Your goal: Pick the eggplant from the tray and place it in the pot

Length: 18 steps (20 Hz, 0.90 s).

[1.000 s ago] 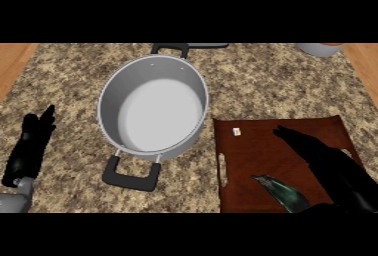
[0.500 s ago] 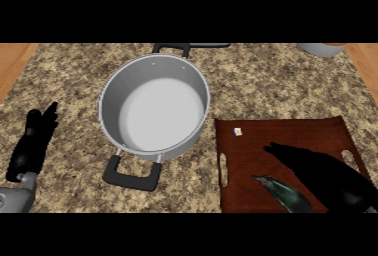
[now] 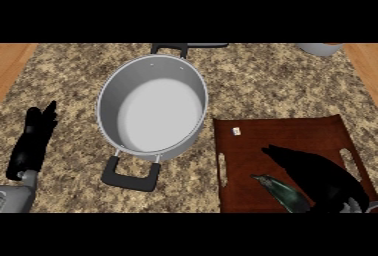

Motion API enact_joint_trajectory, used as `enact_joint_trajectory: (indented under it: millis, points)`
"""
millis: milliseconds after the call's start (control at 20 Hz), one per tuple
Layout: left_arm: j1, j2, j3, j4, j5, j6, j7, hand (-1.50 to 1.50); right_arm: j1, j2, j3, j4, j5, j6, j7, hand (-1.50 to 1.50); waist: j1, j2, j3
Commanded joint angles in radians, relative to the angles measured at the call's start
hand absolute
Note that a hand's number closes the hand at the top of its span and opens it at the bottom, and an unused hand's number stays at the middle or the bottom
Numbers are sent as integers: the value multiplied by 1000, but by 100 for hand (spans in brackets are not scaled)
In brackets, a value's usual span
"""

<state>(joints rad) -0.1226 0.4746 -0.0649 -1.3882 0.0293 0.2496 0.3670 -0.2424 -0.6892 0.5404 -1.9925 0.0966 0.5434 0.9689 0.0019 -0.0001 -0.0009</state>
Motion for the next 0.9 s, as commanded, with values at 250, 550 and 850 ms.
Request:
enact_joint_trajectory:
  millis: [250, 550, 850]
  points:
    - [73, -5, 30, -66, -22, -29, 7, 0, 56, 61, 51, 10, 94, 57, 106, -150, 2, -2, 1]
    - [-24, -67, 37, -18, -77, -24, 36, 0, 79, 105, 9, 165, 249, 59, -109, -150, -3, 0, 1]
    - [45, -39, 94, -87, -67, -99, 31, 0, 50, 196, -16, 236, 336, 107, -106, -150, 2, -1, 1]
